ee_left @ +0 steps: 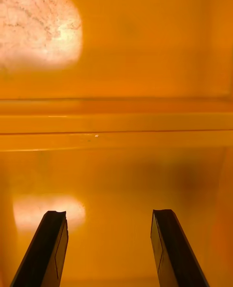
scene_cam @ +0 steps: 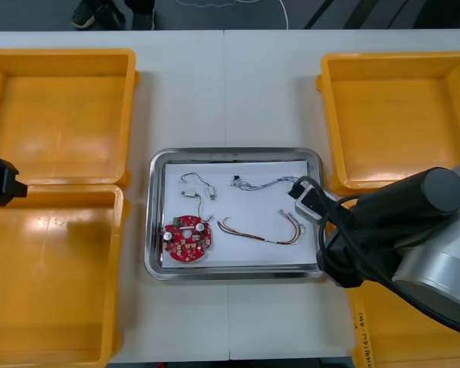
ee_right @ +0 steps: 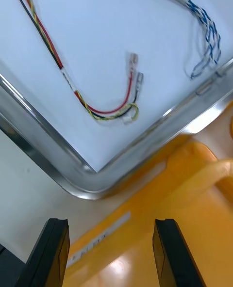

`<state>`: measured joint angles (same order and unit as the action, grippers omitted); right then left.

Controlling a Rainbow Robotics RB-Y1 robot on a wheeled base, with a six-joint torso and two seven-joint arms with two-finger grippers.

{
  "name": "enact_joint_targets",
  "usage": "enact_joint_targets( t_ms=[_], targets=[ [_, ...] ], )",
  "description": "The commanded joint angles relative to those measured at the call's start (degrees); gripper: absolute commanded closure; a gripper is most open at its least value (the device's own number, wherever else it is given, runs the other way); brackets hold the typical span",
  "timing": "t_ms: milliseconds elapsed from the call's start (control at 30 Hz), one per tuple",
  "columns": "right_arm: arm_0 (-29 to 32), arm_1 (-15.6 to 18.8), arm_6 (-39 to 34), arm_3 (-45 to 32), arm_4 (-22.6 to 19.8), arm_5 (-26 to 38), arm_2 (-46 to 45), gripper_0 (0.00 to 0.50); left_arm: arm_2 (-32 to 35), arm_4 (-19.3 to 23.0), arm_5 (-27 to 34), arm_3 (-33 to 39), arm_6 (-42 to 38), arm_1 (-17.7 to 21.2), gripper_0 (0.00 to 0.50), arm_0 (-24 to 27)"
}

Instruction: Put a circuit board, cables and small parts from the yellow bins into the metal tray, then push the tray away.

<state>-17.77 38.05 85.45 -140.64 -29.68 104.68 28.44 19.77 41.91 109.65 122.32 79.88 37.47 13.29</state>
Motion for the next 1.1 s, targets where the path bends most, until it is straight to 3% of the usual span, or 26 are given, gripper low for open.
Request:
enact_joint_targets(
  t_ms=[33, 300, 833, 1100],
  targets=[
    [-3.8, -3.7, 9.0, 1.8, 2.8, -0.2, 3.6, 0.000, 3.1, -0.2, 0.4, 2.3, 0.2, 2.5, 0.000, -2.6],
    [-7.2, -6.7, 15.9, 5.7, 5.2, 0.0, 8.4, 0.000, 4.4, 0.0, 0.4, 3.2, 0.7, 2.5, 0.000, -4.1],
    [-10.6, -9.6, 18.3, 6.5, 13.8, 0.1, 22.7, 0.000, 2.6, 0.9, 0.4, 3.1, -0.2, 2.4, 0.000, -4.9],
    [-13.2, -12.7, 19.0, 12.1, 13.1, -2.1, 24.3, 0.000, 2.4, 1.6, 0.4, 3.1, -0.2, 2.4, 0.000, -4.9]
  ],
)
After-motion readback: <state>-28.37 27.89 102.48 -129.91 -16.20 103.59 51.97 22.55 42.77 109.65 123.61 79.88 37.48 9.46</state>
